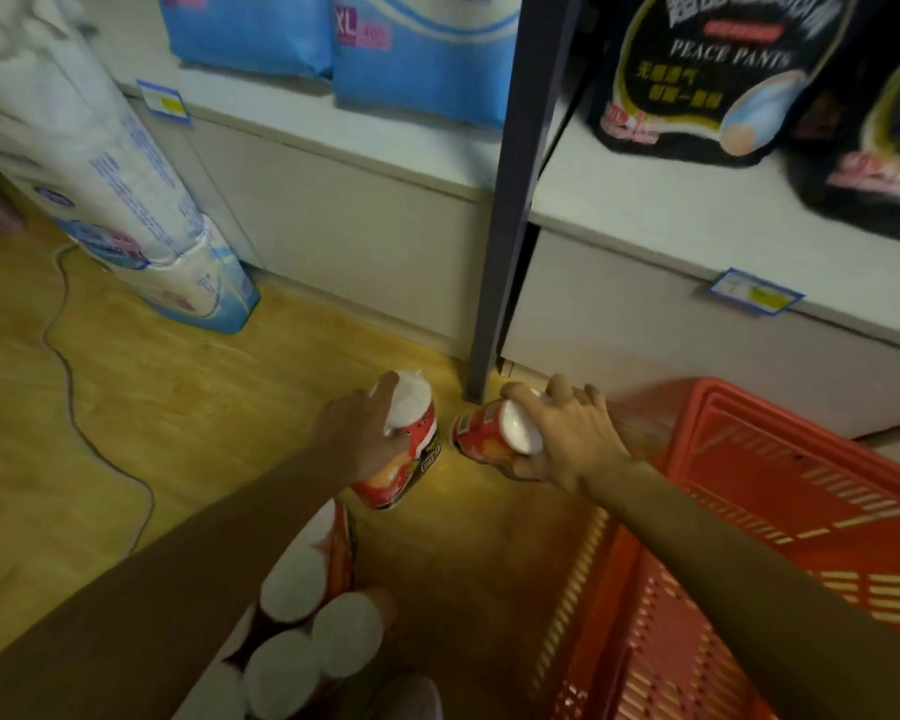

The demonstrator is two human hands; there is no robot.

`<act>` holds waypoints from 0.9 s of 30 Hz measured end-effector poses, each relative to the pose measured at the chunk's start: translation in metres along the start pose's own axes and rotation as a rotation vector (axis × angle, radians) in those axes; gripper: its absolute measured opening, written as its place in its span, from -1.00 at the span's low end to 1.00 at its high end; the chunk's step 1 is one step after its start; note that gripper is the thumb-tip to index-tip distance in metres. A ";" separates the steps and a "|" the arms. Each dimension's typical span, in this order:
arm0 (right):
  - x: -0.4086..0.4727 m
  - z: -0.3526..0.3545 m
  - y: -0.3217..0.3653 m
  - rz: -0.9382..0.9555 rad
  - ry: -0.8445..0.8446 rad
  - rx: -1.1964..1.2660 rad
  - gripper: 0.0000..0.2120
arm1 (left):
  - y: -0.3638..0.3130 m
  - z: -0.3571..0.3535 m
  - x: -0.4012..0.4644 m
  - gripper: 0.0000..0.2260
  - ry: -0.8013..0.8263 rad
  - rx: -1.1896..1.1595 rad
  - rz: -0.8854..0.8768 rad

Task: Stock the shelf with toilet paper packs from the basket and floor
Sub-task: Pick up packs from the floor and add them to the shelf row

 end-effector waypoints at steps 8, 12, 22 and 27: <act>-0.038 0.155 0.022 -0.018 -0.056 0.175 -0.15 | -0.031 0.161 -0.024 -0.41 0.016 0.004 -0.086; -0.055 0.255 0.041 0.014 -0.109 0.137 -0.10 | -0.047 0.263 -0.040 -0.41 -0.006 0.114 -0.126; -0.097 0.520 0.110 0.155 -0.208 -0.110 -0.22 | -0.087 0.533 -0.088 -0.44 -0.025 0.133 -0.177; -0.126 0.634 0.139 0.151 -0.180 -0.061 -0.19 | -0.107 0.646 -0.119 -0.36 0.121 0.086 -0.170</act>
Point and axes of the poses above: each hand's wrist, its own x-axis towards the middle knuckle, its own z-axis out of the back of the hand, y = z × x, the point moved 5 cm from there along x, towards the middle knuckle, and after that the axes turned 8 degrees about z, right-handed, at the moved point
